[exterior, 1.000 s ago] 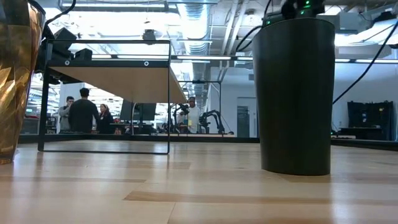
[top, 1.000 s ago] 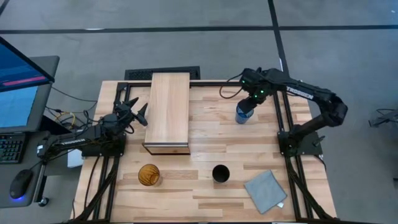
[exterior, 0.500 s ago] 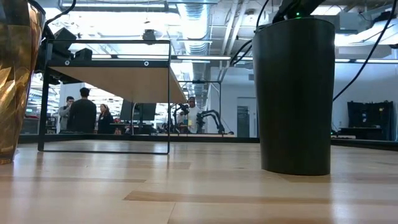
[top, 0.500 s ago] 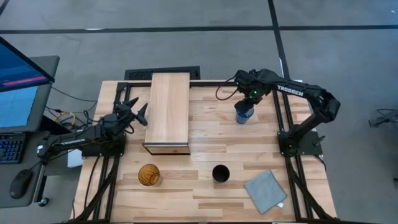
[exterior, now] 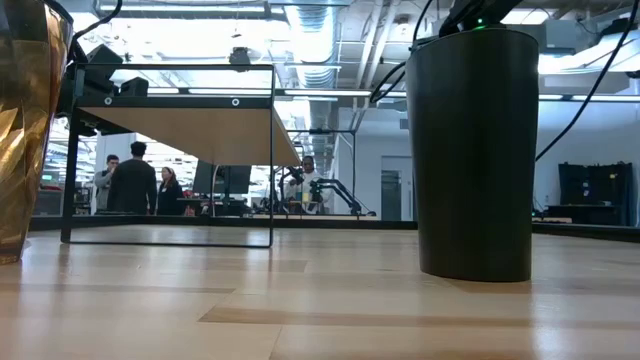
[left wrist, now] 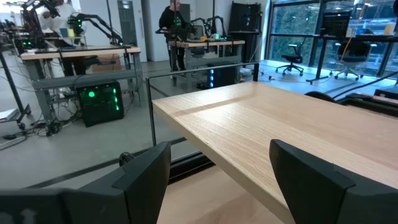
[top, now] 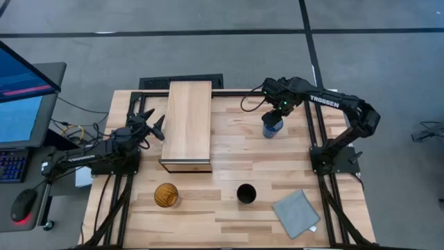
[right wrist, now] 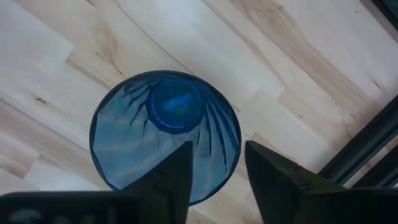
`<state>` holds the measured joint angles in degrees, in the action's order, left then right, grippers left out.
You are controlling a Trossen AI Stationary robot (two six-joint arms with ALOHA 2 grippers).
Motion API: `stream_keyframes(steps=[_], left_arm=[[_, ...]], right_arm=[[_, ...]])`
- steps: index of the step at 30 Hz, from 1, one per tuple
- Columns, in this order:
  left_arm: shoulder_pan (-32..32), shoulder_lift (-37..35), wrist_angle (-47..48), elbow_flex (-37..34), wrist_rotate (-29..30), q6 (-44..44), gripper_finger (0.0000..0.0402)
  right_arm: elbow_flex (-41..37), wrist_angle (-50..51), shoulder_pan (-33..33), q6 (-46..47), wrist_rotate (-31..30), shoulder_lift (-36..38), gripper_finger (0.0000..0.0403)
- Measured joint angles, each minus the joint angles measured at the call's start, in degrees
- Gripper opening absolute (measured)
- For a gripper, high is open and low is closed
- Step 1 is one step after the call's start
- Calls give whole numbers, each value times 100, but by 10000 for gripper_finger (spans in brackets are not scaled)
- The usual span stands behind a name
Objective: Stack small to large cups/mugs on shelf
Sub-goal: Put the blue cup on the shelf
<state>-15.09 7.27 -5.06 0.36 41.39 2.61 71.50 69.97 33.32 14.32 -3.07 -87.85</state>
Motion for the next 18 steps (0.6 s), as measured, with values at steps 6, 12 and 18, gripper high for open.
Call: stream_keyframes(steps=[6, 12, 18], left_arm=[[0, 0, 0, 0, 0, 1, 265], [0, 0, 0, 0, 1, 4, 265], [0, 0, 0, 0, 1, 9, 265]], right_arm=[[0, -69, -77, -413, 16, 0, 219], [0, -493, -182, -577, -20, 0, 227], [0, -792, -167, -581, -24, 0, 219]])
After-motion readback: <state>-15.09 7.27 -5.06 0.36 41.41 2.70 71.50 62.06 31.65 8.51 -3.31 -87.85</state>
